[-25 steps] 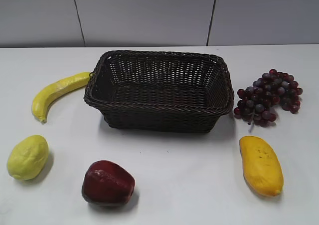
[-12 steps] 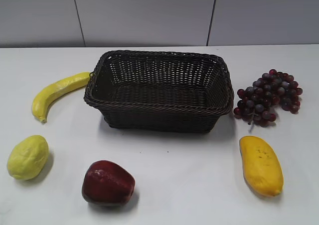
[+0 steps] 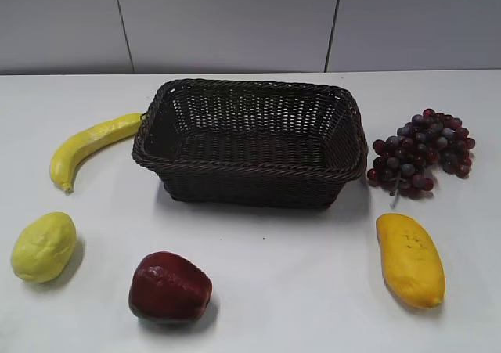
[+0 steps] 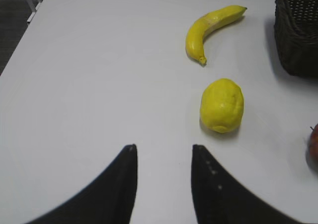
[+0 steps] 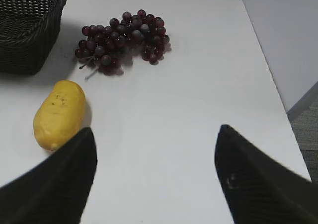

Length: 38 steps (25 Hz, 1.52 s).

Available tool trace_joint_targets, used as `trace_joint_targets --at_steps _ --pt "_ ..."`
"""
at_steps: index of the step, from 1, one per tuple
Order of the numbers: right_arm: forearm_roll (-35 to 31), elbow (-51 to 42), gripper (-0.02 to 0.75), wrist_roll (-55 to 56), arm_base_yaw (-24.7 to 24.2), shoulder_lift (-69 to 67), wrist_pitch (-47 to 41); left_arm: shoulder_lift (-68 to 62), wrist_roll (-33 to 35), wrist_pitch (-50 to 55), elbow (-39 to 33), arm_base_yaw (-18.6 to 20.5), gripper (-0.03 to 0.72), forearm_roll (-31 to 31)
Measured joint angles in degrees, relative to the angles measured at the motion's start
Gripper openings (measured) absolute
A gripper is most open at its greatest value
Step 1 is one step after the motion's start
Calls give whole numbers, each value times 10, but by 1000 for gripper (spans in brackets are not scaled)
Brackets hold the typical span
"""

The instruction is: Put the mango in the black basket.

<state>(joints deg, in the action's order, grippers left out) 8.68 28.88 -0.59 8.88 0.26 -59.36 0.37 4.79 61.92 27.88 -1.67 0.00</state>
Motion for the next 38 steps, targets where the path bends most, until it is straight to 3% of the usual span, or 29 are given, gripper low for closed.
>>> trace_joint_targets --at_steps 3,6,16,23,27,33,38 --pt "-2 7 603 0 0 -6 18 0 0 0 0 0 273 0" --pt "-3 15 662 0 0 -40 96 0 0 0 0 0 273 0" --pt "-53 18 666 1 0 -315 336 0 0 0 0 0 272 0" --pt "-140 62 658 0 0 -570 266 0 0 0 0 0 272 0" --pt "-173 95 634 -16 26 -694 222 0 0 0 0 0 272 0" --pt "-191 107 602 -28 69 -815 228 0 0 0 0 0 272 0" --pt "-194 107 601 -24 91 -881 285 0 0 0 0 0 272 0"
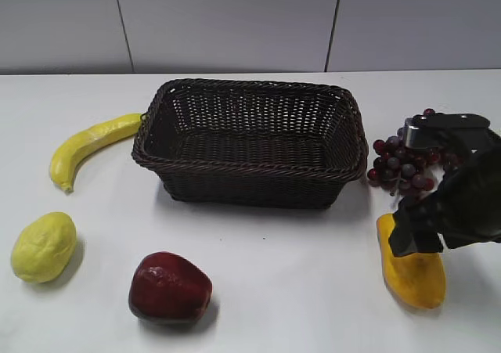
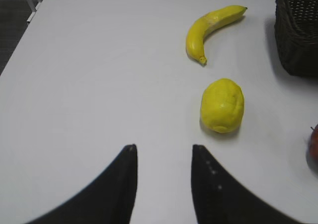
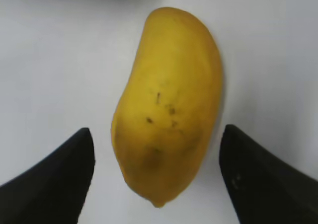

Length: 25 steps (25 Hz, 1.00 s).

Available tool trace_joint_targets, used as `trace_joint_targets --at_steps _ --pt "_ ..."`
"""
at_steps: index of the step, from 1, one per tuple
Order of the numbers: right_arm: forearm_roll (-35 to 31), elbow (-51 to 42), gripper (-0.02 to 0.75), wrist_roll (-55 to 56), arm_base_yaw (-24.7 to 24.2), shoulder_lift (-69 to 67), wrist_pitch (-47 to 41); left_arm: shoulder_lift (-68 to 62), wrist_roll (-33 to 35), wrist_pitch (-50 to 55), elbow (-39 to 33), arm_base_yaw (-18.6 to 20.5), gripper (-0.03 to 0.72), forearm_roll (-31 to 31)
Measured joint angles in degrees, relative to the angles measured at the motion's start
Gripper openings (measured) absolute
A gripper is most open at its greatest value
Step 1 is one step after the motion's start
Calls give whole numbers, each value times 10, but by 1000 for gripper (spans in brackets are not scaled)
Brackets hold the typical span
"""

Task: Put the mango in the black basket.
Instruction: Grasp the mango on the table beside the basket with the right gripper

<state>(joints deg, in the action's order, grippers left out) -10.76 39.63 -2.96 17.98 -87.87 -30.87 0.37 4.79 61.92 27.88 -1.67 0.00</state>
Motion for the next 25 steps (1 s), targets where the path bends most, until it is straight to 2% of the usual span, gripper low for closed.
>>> trace_joint_targets --at_steps 13,19,25 --pt "-9 5 599 30 1 -93 47 0 0 0 0 0 272 0" --pt "-5 6 571 30 1 -103 48 0 0 0 0 0 272 0" --pt "7 39 570 30 1 -103 -19 0 0 0 0 0 272 0"
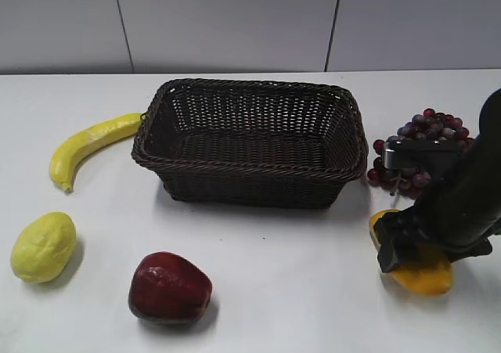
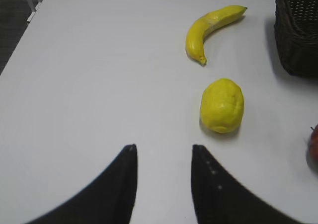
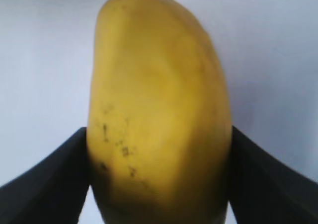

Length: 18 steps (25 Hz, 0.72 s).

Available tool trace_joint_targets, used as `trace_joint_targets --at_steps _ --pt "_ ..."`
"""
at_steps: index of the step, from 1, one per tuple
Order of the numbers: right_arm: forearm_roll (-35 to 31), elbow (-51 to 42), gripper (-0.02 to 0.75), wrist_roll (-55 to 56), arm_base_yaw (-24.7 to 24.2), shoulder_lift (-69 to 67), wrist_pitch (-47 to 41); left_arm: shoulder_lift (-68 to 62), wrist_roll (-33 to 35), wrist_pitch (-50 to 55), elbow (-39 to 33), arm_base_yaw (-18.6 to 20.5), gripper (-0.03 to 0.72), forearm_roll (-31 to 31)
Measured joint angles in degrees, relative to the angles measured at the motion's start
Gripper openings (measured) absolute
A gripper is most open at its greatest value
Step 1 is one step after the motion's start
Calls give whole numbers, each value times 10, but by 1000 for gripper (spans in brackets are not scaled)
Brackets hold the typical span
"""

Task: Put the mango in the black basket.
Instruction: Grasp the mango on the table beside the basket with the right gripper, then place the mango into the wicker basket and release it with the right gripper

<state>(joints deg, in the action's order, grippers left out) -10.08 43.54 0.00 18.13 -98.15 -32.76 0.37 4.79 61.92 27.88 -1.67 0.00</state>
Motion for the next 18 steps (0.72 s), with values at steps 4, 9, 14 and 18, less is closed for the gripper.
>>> trace_joint_targets --at_steps 4,9,14,18 --pt "19 41 569 0 0 29 -77 0 0 0 0 0 272 0" --pt "23 116 569 0 0 97 -145 0 0 0 0 0 272 0" --pt "-62 216 569 -32 1 129 -148 0 0 0 0 0 272 0" --pt "-135 285 569 -102 29 120 -104 0 0 0 0 0 272 0"
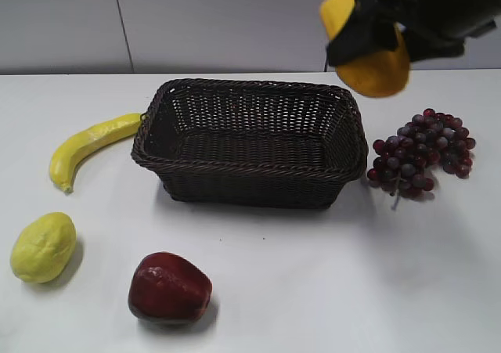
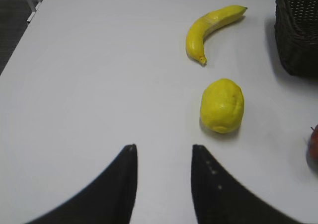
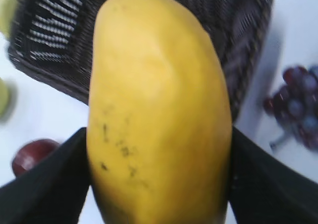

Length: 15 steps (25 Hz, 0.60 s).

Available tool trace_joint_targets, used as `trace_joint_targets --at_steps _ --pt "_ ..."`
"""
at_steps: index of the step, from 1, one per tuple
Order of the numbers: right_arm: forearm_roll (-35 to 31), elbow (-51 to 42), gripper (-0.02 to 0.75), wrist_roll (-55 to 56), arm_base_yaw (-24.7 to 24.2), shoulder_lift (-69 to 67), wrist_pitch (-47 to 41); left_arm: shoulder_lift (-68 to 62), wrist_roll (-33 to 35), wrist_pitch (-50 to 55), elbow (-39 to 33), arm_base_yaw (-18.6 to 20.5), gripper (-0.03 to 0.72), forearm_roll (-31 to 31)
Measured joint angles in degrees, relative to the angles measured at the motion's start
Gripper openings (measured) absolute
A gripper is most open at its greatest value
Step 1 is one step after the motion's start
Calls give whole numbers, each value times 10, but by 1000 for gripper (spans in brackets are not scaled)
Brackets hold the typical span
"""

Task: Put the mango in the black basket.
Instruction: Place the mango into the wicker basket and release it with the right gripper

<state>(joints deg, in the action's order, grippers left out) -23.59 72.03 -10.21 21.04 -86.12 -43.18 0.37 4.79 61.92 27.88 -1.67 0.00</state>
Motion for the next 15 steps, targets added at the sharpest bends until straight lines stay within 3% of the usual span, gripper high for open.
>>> trace_joint_targets --at_steps 6,15 --pt "-18 94 569 -20 72 -101 41 0 0 0 0 0 272 0" --pt "39 162 569 -21 82 -294 62 0 0 0 0 0 272 0"
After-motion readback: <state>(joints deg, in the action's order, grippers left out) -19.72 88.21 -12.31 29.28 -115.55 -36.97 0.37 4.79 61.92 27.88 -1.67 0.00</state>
